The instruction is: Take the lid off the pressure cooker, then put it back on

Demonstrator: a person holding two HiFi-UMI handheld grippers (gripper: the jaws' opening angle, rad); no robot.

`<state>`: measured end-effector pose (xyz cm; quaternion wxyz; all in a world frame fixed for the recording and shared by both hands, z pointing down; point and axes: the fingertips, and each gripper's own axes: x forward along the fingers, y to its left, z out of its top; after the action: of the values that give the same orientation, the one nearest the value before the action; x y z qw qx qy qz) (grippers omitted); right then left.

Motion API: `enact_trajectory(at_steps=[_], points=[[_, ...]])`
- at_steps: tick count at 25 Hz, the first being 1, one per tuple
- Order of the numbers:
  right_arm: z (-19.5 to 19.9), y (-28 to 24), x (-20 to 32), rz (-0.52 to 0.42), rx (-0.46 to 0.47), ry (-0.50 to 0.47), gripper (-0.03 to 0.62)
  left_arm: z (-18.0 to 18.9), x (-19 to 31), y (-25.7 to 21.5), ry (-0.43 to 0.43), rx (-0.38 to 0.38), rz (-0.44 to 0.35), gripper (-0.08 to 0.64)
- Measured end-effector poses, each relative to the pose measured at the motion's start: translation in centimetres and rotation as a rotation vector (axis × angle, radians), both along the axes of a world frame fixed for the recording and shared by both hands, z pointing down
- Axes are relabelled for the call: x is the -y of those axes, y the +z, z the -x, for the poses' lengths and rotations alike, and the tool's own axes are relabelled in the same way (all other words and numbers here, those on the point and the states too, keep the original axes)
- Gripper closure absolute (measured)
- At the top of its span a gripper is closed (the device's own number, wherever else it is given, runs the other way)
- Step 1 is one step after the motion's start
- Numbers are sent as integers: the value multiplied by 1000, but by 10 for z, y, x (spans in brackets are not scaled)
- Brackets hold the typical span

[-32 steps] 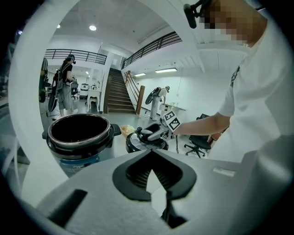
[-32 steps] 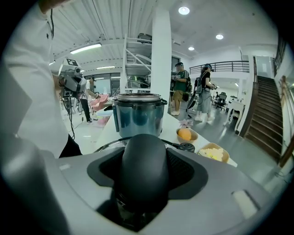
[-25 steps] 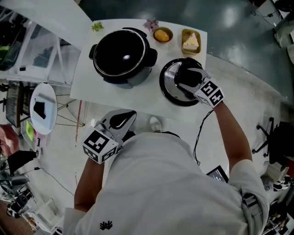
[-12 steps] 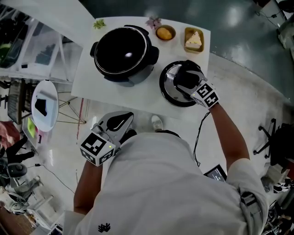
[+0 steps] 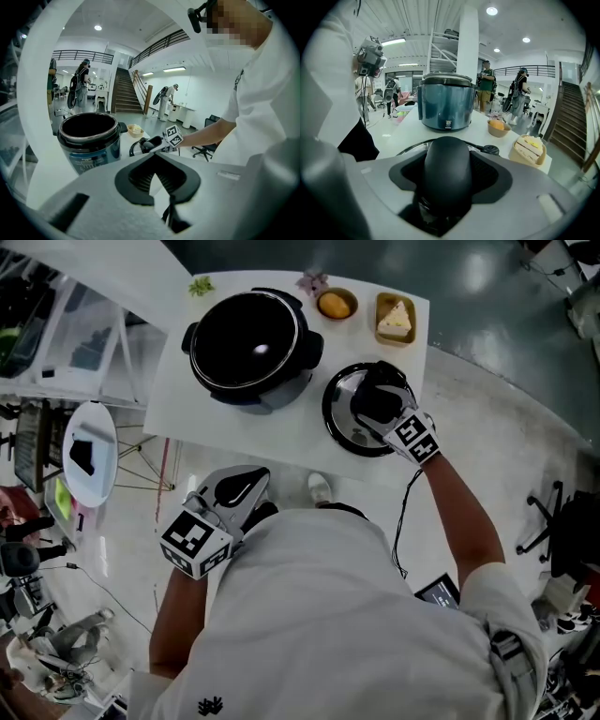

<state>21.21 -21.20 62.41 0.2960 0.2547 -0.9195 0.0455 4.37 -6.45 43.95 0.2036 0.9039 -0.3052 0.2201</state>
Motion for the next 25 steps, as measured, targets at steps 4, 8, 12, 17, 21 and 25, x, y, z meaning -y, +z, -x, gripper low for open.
enact_trajectory(at_steps=[4, 8, 12, 17, 21, 25], points=[[-1, 1, -2, -12, 12, 0, 299, -2, 0, 1, 1, -9, -2, 554], [-1, 0, -1, -19, 30, 4, 298, -5, 0, 2, 6, -19, -6, 554], [-1, 0, -1, -16, 32, 4, 296, -5, 1, 2, 6, -28, -11, 554], [-3, -1, -4, -9, 23, 7, 242, -2, 1, 1, -1, -32, -19, 554], [-2, -16, -7, -23, 42, 7, 238, 0, 2, 2, 1, -38, -19, 554], [-4, -31, -11, -44, 51, 2, 235, -1, 3, 2, 9, -40, -19, 554]])
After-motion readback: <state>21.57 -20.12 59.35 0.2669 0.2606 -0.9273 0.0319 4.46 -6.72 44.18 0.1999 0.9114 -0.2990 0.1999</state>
